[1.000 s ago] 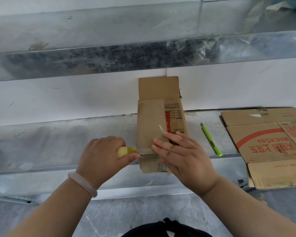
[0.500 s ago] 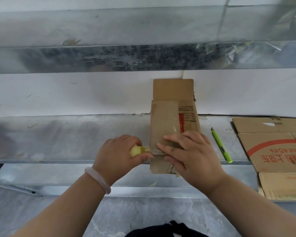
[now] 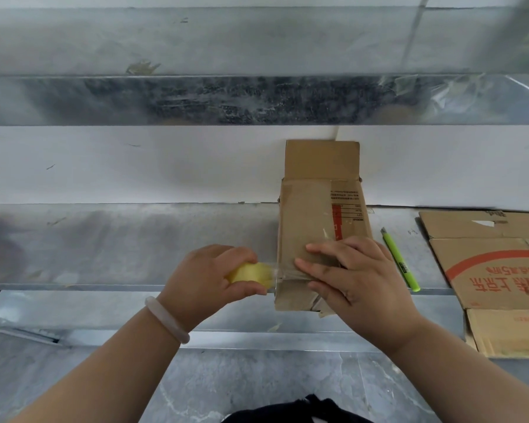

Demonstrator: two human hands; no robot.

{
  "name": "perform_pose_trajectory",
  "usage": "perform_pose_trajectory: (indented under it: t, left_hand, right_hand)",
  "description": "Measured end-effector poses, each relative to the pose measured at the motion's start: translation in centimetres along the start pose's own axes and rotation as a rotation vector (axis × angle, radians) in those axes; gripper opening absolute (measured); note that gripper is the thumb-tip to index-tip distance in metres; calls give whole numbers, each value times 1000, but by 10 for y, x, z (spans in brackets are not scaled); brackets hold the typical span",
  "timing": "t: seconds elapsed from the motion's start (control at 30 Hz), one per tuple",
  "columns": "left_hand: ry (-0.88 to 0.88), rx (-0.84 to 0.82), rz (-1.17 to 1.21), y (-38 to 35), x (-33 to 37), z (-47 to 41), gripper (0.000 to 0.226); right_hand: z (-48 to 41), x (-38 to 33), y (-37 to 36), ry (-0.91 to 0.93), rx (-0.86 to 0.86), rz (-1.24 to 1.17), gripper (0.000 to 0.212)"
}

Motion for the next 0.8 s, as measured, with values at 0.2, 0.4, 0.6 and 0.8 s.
perform_pose_trajectory:
  t: [0.2,0.4,0.6,0.8]
  left_hand:
    - [-62,-31,-122,-3,-7,-5,55]
    - [-87,-96,-45,-18,-14,-4,52]
    - [-43,-117,78,-22,-20,9,58]
    - [37,-121,60,-18,-12,3,54]
  right_hand:
    - [-2,-1,0,-16,-2,-22,30]
    - [0,-1,0,-22,19,-34,29]
    - [0,-3,-1,-14,29,-27,28]
    - [-2,-2,1,-28,41,-42,28]
Point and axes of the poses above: each hand's wrist, its own z-axis away from the middle knuckle, its own y-axis out of the back of the hand, x = y × z, the point moved 1 cm from there along -z, towards the middle knuckle, and after that the axes turned 10 degrees about -z, right-handed, at the moved point
